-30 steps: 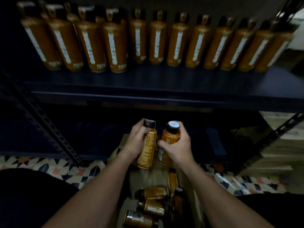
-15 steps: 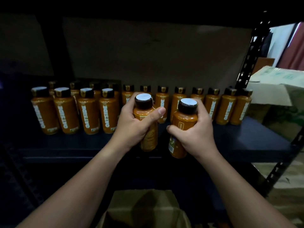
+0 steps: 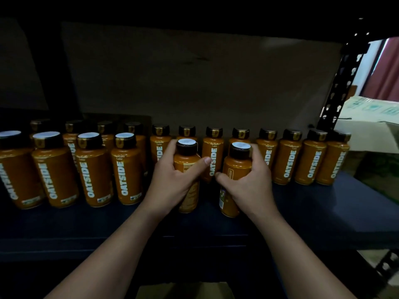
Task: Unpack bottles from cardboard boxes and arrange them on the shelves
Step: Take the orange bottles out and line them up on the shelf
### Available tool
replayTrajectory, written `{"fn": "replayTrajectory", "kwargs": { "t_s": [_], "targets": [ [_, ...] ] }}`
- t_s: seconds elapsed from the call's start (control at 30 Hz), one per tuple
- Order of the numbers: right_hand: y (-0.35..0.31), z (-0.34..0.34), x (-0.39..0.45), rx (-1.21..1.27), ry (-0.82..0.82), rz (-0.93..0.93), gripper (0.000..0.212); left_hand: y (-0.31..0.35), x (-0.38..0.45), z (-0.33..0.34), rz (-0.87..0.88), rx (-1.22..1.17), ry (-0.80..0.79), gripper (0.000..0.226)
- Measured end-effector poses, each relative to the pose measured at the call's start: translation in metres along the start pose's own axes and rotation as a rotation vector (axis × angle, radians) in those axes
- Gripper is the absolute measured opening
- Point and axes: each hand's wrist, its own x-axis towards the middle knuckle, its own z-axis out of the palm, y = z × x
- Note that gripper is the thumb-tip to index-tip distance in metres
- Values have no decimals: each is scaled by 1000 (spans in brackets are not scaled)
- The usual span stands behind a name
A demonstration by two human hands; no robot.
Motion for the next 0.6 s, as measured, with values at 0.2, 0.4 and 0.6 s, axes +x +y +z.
{"fn": "replayTrajectory", "kwargs": {
  "t_s": [0.2,0.4,0.6],
  "targets": [
    [7,7,4,-9,12,3,78,-10,9,2,4,0,-1,52],
    [13,-21,3,155,-278,77,99,-19,-1,-19,-95,26,-108,79],
    [20,-30,2,142,-321,171,82,-26,-16,-27,-97,108,-122,92]
  ]
}}
